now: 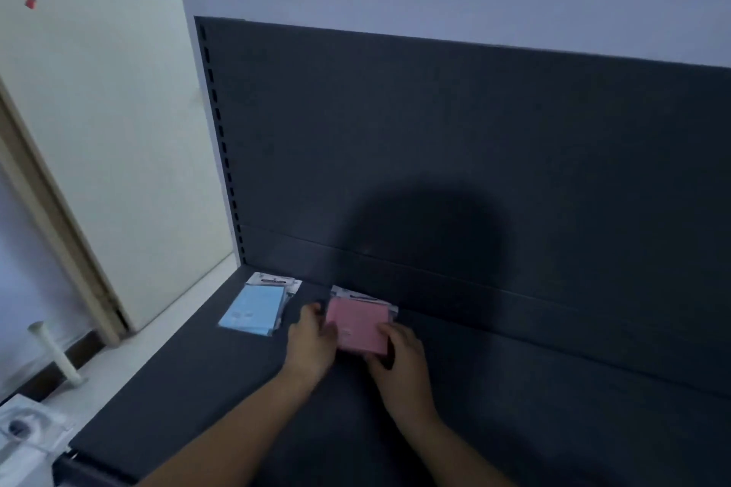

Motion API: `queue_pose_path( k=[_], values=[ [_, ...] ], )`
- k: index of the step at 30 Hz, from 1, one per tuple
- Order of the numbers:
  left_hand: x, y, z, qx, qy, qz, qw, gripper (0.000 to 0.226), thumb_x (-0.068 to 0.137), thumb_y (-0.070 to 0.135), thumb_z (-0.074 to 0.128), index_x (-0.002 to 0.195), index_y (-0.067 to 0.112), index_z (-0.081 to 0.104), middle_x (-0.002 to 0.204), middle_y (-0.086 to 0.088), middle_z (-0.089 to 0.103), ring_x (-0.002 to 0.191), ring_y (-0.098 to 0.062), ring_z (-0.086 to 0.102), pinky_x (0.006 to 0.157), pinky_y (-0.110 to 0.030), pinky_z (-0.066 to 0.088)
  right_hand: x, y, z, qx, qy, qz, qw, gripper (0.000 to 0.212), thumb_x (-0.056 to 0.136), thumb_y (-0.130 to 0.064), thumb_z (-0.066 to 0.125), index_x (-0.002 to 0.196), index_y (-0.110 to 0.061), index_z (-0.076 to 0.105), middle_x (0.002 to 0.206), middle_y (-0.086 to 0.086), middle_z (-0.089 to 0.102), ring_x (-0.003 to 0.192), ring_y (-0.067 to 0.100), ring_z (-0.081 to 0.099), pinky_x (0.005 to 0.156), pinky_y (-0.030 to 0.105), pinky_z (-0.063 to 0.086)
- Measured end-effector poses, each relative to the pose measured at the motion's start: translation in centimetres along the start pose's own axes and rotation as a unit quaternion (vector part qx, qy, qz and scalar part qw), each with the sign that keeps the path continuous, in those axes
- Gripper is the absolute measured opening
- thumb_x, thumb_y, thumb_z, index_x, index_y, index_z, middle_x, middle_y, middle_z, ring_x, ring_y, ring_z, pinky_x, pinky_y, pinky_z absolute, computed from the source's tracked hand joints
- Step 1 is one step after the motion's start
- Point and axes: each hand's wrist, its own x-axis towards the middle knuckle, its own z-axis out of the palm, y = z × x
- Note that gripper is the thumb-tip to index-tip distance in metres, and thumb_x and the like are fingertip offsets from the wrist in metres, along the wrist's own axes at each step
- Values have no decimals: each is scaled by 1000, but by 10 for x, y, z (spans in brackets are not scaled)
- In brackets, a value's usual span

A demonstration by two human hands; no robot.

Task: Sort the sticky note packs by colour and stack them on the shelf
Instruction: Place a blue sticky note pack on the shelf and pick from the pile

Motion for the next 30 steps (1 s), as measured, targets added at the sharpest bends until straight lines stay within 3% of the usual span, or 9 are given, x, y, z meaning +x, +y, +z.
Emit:
queue_pose_path(
  k=[3, 6, 15, 20, 22, 25, 30],
  values=[
    [7, -5, -1, 205, 30, 61, 976, 40, 93, 31, 50, 127, 12, 45, 127, -9, 51, 120, -29, 39, 91, -34, 34, 5, -3, 7, -25, 18, -33, 999, 43, 84, -7, 66, 125, -7, 55, 132, 4, 47, 120, 16, 40, 100, 11, 27],
    [9, -16, 1, 284, 21, 128, 950, 45, 93, 41, 45, 132, 18, 38, 135, -2, 40, 120, -23, 35, 91, -30, 32, 14, -5, 12, -41, 28, -43, 998, 40, 84, -7, 66, 123, -6, 57, 132, 5, 48, 120, 16, 42, 102, 13, 30],
    [12, -35, -9, 251, 41, 177, 951, 52, 96, 32, 42, 143, 13, 27, 149, -3, 30, 132, -22, 29, 104, -30, 20, 19, -4, 27, -55, 19, -72, 996, 39, 84, -4, 64, 123, -7, 57, 130, 2, 47, 114, 4, 36, 95, -5, 18],
    [12, -34, -11, 249, 22, 142, 958, 64, 96, 33, 43, 147, 10, 14, 157, -8, 8, 142, -27, 10, 114, -37, 8, 12, -7, 32, 4, 14, -62, 998, 42, 81, 3, 62, 122, -5, 55, 126, 1, 46, 116, 7, 44, 103, 13, 34],
    [10, -32, -11, 250, 22, 147, 957, 66, 95, 31, 45, 148, 9, 12, 158, -8, 4, 144, -26, 4, 115, -38, 4, 2, -7, 30, 24, 29, -44, 998, 42, 83, 2, 61, 123, -9, 55, 123, -6, 43, 114, 2, 43, 103, 13, 35],
    [1, -22, -1, 253, 10, 196, 947, 65, 94, 31, 47, 147, 11, 16, 157, -6, 9, 144, -23, 4, 114, -36, 2, -14, 1, 17, 26, 47, -16, 998, 36, 86, -2, 60, 121, -12, 56, 120, -9, 45, 114, 4, 46, 102, 16, 36],
    [-31, 2, 34, 252, -51, 291, 921, 55, 95, 33, 45, 142, 11, 28, 148, -6, 30, 139, -21, 20, 112, -33, 9, -40, 18, -41, 6, 100, 30, 995, 25, 87, 1, 56, 107, -13, 62, 98, -13, 51, 98, 6, 51, 86, 2, 34]
  ],
)
